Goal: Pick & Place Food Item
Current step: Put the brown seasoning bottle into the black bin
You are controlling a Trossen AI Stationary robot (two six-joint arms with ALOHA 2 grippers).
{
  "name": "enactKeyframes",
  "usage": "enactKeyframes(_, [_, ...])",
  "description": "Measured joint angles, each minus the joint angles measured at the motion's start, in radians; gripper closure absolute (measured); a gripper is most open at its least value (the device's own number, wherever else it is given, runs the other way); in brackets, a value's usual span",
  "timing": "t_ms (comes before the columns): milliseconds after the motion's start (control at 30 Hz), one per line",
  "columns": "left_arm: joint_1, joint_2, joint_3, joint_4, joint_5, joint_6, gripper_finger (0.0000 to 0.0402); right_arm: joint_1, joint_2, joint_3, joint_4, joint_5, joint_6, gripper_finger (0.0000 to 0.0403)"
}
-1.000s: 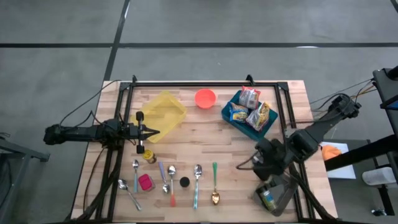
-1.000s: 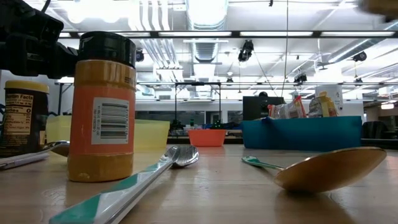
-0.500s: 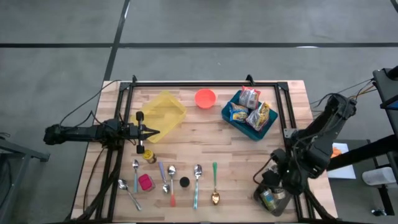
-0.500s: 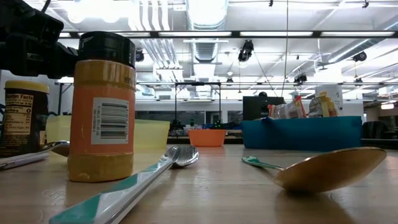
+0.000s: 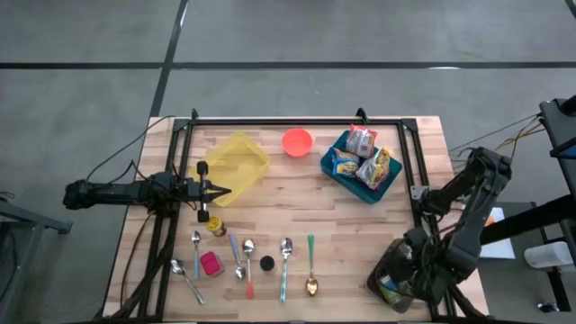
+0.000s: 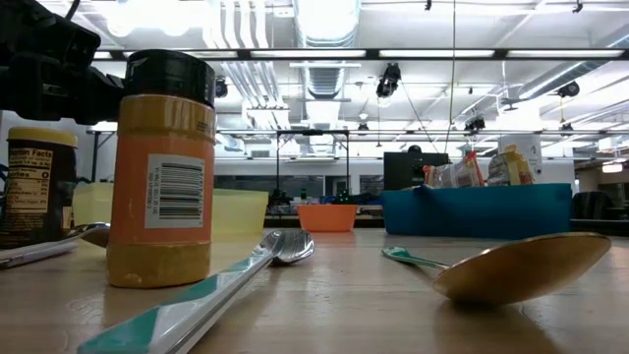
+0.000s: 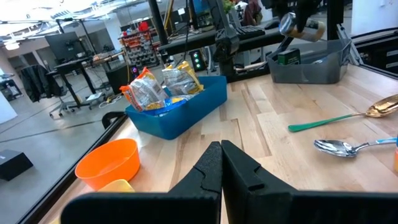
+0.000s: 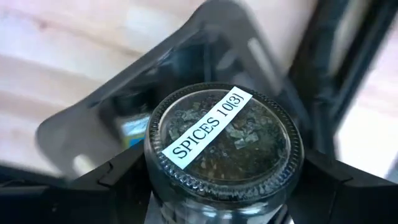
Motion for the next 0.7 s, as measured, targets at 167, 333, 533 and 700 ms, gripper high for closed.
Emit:
enactKeyframes(167, [0.0, 0.0, 0.0, 0.0, 0.0, 0.0, 0.0401, 0.0, 0.094, 0.1, -0.195, -0.011, 0.0, 0.0128])
enactKeyframes(333, [0.0, 0.0, 0.0, 0.0, 0.0, 0.0, 0.0401, 0.0, 0.162, 0.099, -0.193, -0.009, 0.012, 0.0128])
enactKeyframes(533, [0.0, 0.0, 0.0, 0.0, 0.0, 0.0, 0.0401, 0.0, 0.225, 0.081, -0.19, 0.009, 0.013, 0.0128])
enactKeyframes(700, [0.0, 0.0, 0.0, 0.0, 0.0, 0.0, 0.0401, -0.001, 0.256, 0.072, -0.188, 0.025, 0.015, 0.0128])
